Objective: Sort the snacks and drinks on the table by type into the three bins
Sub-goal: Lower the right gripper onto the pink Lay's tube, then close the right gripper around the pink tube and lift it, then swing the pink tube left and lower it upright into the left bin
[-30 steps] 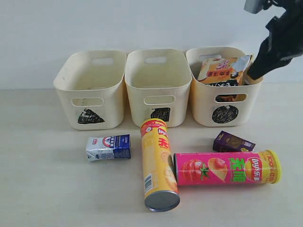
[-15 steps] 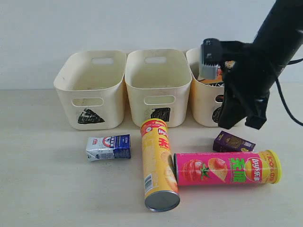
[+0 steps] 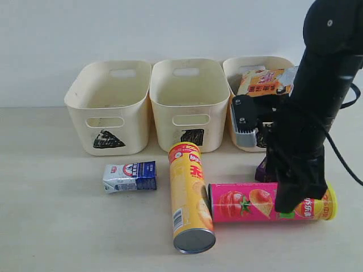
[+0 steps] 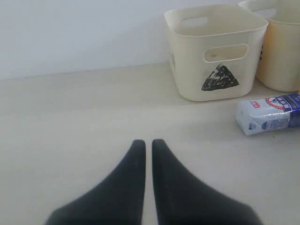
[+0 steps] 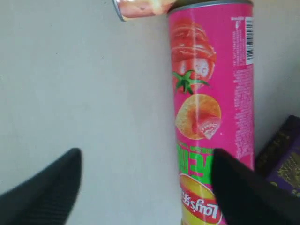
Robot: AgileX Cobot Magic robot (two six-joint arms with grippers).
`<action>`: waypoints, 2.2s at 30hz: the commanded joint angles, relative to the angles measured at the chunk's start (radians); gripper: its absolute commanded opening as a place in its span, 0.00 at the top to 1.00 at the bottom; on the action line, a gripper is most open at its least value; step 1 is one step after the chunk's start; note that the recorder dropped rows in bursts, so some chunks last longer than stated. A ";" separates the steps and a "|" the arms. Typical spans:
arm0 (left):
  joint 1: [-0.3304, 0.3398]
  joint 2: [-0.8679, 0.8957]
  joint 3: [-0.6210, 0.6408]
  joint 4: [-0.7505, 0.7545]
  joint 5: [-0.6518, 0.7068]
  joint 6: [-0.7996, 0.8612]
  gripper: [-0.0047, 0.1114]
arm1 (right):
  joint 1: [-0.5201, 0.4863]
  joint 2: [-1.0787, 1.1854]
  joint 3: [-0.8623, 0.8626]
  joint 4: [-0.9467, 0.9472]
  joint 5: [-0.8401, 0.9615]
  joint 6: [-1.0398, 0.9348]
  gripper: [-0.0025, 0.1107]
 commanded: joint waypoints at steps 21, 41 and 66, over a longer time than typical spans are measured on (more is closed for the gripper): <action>0.002 -0.003 0.004 0.001 -0.013 -0.008 0.92 | 0.002 0.101 0.137 0.050 -0.329 -0.118 0.17; 0.002 -0.003 0.004 0.001 -0.013 -0.008 0.92 | 0.002 0.195 0.137 -0.051 -0.394 -0.141 0.91; 0.002 -0.003 0.004 0.001 -0.013 -0.008 0.92 | 0.002 -0.054 0.135 -0.130 -0.364 0.128 0.98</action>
